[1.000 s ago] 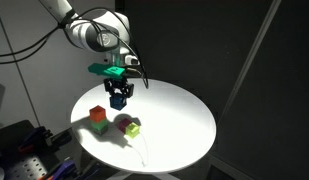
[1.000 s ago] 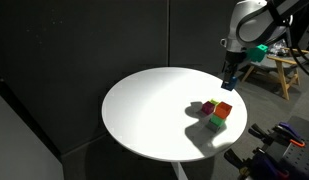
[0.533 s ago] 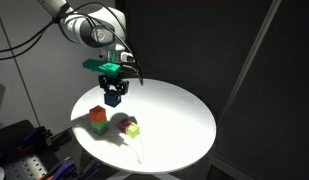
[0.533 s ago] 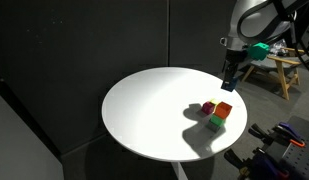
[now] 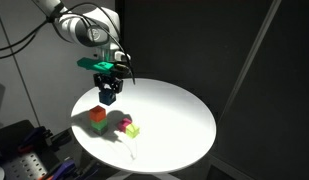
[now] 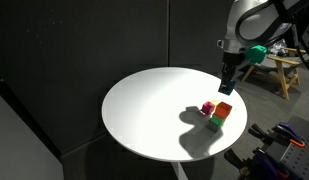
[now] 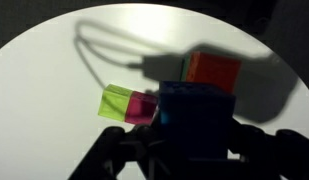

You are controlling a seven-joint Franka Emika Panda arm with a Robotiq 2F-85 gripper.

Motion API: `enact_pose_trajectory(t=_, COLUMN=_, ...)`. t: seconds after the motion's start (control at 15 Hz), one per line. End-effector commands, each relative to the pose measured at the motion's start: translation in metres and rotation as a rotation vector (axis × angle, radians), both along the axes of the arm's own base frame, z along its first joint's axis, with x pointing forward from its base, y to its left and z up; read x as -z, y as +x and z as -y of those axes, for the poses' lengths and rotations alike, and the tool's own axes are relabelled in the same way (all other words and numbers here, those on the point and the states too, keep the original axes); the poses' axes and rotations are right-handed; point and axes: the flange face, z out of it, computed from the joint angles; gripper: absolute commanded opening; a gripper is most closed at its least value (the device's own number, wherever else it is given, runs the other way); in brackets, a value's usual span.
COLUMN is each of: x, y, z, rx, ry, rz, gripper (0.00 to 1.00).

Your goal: Remove the blue block from the mulberry block top and stack it on the orange block

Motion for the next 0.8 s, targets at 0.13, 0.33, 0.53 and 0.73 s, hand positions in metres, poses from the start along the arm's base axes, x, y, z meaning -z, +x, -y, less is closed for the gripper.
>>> enact_pose_trajectory(t=0.13, x=-0.002, y=-0.008, z=-0.027, rx=0.021, ry=0.003, rz=-0.002, gripper=0.27)
enact_pose_trajectory(t=0.33, x=0.002, y=-0.011, z=-0.037, rx=0.021, ry=-0.004, rz=-0.008, gripper=0.27)
enact_pose_trajectory(t=0.53, x=0.005, y=-0.016, z=-0.042, rx=0.025, ry=-0.01, rz=-0.011, gripper=0.27)
enact_pose_trajectory(t=0.73, x=0.008, y=-0.023, z=-0.044, rx=0.03, ry=-0.017, rz=-0.015, gripper=0.27)
